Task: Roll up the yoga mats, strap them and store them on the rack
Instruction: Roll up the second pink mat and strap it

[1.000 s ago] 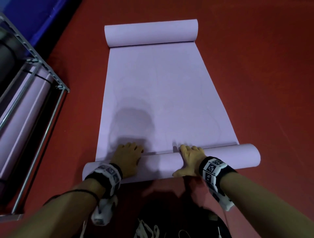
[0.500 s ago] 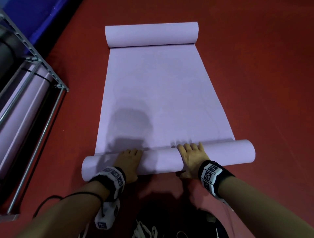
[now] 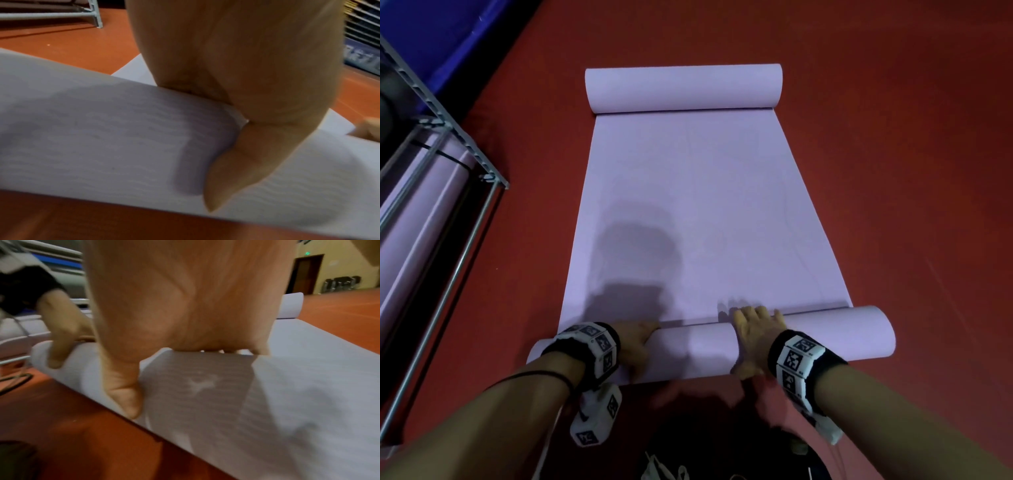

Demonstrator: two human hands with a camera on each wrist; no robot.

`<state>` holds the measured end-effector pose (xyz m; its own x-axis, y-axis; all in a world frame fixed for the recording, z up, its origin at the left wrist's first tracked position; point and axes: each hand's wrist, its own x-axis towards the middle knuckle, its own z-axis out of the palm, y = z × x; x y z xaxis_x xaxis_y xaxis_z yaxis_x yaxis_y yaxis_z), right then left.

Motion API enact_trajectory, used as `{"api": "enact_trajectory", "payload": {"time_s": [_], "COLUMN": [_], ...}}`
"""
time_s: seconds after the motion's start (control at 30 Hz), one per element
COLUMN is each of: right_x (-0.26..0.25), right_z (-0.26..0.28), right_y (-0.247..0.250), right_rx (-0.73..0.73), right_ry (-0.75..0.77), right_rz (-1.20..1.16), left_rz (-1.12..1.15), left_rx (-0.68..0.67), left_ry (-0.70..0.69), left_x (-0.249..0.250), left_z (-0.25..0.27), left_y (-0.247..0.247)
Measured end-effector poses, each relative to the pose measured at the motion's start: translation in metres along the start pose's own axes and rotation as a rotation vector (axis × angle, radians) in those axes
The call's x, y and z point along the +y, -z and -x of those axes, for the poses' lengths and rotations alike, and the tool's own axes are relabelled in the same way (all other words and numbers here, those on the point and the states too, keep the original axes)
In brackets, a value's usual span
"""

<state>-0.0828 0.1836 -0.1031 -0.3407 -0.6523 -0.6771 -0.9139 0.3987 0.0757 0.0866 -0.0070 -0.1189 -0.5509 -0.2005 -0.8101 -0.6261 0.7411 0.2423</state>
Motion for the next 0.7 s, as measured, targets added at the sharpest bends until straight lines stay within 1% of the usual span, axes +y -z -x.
{"api": "enact_trajectory", "payload": {"time_s": [0.07,0.13,0.17,0.23,0.3,0.33,0.4,0.43,0.5,0.53,0.6,0.63,0.7], "right_x": [-0.009,-0.016,-0.016,-0.005,0.014,0.022,0.034,0.038,0.042,0.043,0.042,0.041,0.037], "right_z": [0.004,0.007,0.006,-0.002,-0.011,-0.014,-0.018,-0.018,-0.018,-0.018,-0.017,-0.016,-0.015], "right_y": [-0.009,-0.017,-0.019,-0.015,-0.006,-0.001,0.006,0.007,0.006,0.005,0.004,0.005,0.008], "right_rx": [0.121,0.208,0.230,0.253,0.254,0.242,0.215,0.211,0.231,0.237,0.231,0.234,0.252], "right_ry": [-0.040,-0.062,-0.047,-0.001,0.048,0.074,0.105,0.088,0.017,-0.008,-0.030,-0.041,-0.066], "right_rz": [0.115,0.069,0.030,-0.033,-0.173,-0.255,-0.323,-0.323,-0.301,-0.277,-0.199,-0.154,-0.064], "left_rz": [0.026,-0.017,-0.059,-0.077,-0.014,0.007,-0.040,-0.086,-0.175,-0.234,-0.354,-0.400,-0.456], "left_rx": [-0.008,-0.003,0.028,0.129,0.256,0.305,0.395,0.468,0.571,0.566,0.412,0.356,0.347], "left_ry": [-0.008,-0.017,-0.025,-0.032,-0.037,-0.063,-0.155,-0.217,-0.288,-0.267,-0.113,-0.046,0.008], "left_x": [-0.001,0.001,0.000,-0.008,-0.021,-0.028,-0.036,-0.036,-0.034,-0.032,-0.027,-0.024,-0.018], "left_z": [-0.006,-0.006,-0.005,-0.001,0.007,0.013,0.023,0.024,0.024,0.023,0.021,0.020,0.017], "left_y": [0.003,0.003,0.004,0.008,0.018,0.022,0.024,0.020,0.009,0.004,-0.008,-0.012,-0.013]}}
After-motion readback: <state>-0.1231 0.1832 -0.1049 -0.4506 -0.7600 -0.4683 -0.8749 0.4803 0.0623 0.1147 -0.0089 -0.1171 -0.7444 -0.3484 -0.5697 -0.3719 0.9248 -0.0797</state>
